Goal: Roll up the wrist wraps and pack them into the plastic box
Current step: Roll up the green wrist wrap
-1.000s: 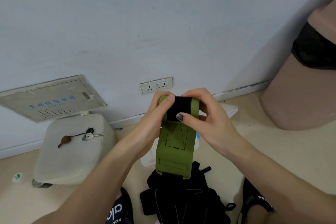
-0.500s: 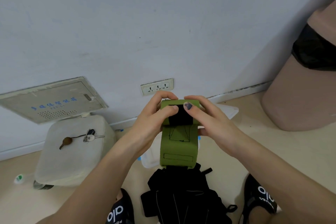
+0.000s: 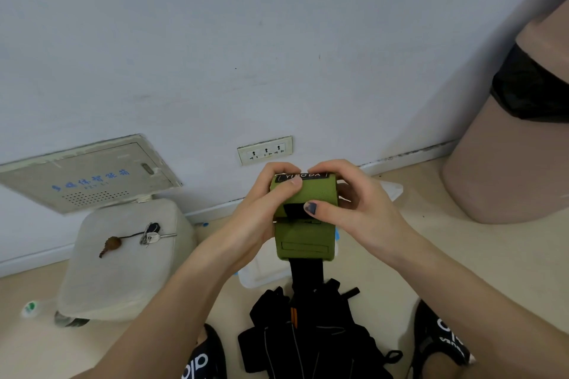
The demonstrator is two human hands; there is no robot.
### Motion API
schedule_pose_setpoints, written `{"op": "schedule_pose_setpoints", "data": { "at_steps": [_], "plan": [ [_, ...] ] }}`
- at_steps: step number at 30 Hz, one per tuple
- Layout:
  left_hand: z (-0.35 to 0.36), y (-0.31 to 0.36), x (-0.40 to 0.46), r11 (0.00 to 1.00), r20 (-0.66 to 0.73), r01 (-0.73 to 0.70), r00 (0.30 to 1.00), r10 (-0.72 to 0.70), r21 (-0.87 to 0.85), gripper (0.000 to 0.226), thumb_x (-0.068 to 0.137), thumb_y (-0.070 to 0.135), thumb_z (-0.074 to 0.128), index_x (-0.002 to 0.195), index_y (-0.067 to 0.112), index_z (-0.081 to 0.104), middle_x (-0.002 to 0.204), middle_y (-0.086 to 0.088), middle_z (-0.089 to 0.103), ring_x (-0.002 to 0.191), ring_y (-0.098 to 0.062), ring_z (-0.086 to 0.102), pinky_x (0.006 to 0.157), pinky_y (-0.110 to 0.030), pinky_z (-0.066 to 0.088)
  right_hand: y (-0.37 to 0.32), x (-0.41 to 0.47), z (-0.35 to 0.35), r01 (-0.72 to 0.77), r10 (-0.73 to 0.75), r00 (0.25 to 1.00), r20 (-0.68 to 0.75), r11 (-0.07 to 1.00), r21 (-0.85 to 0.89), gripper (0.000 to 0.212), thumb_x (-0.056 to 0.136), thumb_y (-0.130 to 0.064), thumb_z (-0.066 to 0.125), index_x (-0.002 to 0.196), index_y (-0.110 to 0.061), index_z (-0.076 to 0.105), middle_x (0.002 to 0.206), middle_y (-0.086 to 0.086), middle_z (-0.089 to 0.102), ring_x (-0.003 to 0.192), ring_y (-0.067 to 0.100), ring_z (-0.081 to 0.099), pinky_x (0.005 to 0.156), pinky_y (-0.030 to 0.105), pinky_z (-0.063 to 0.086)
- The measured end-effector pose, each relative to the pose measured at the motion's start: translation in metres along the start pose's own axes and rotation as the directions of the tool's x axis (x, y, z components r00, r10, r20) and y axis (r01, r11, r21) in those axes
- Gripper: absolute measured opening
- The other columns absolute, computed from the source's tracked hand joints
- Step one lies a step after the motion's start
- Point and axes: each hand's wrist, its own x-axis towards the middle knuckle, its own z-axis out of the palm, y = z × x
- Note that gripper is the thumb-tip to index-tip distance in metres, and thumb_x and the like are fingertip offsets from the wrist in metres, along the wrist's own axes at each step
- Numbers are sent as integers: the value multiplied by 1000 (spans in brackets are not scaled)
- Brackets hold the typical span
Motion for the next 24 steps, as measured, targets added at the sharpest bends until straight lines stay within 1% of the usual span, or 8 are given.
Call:
{"op": "schedule_pose_setpoints", "data": {
  "at_steps": [3,7,9,12,15,19,21,24],
  "plan": [
    [-4,2,-2,999,23,-34,999,34,-14,21,90,25,66,110,26,62,110,-7,69,95,-24,68,86,-50,57,2,-1,0,19,-19,1000,12,1000,-11,44,75,-18,81,116,-30,67,112,0,69,106,26,67,92,44,60],
    [-8,4,-2,998,28,-67,997,67,8,26,85,21,65,110,28,61,119,-20,68,96,-28,68,81,-44,59,-1,-1,-3,-50,51,999,17,998,-42,59,81,-16,87,128,-40,62,120,-8,65,110,20,67,91,34,60],
    [-9,3,-3,995,43,-86,996,84,48,27,85,20,65,111,29,60,122,-21,67,99,-30,68,86,-49,57,-4,-2,-2,-114,116,993,31,993,-43,55,86,-35,82,134,-46,56,122,-12,65,109,12,69,92,30,59],
    [-7,1,-4,987,75,-121,991,114,103,32,83,17,64,112,31,59,110,-13,67,95,-26,65,87,-49,54,-3,-2,2,-211,212,977,12,976,-51,37,91,-62,64,126,-51,58,119,-12,68,106,10,71,97,42,59],
    [-3,-3,-6,979,113,-159,983,145,129,35,82,13,62,111,31,57,97,-5,65,87,-21,63,82,-43,52,-2,-3,6,-189,184,982,-42,963,-189,23,98,-57,56,117,-44,56,100,-16,70,95,6,69,88,37,58],
    [1,-6,-7,977,105,-164,983,150,136,45,80,8,60,115,34,52,96,-1,68,91,-21,63,89,-45,53,-4,-4,7,-160,156,987,-36,978,-131,20,102,-41,60,120,-37,56,105,-10,70,100,8,68,88,33,57],
    [4,-7,-5,989,91,-119,990,112,85,52,76,8,58,118,37,49,100,-1,70,94,-22,65,92,-46,53,-4,-4,7,-143,141,990,-30,986,-85,18,101,-32,64,119,-33,58,105,-7,70,99,12,69,87,35,58],
    [6,-7,-1,995,74,23,997,-16,-94,49,78,18,60,124,32,52,117,-8,70,104,-26,71,95,-52,56,-5,-3,4,-71,68,997,-31,993,-98,21,99,-20,67,118,-26,59,99,-5,68,91,6,66,79,25,55]
  ]
}}
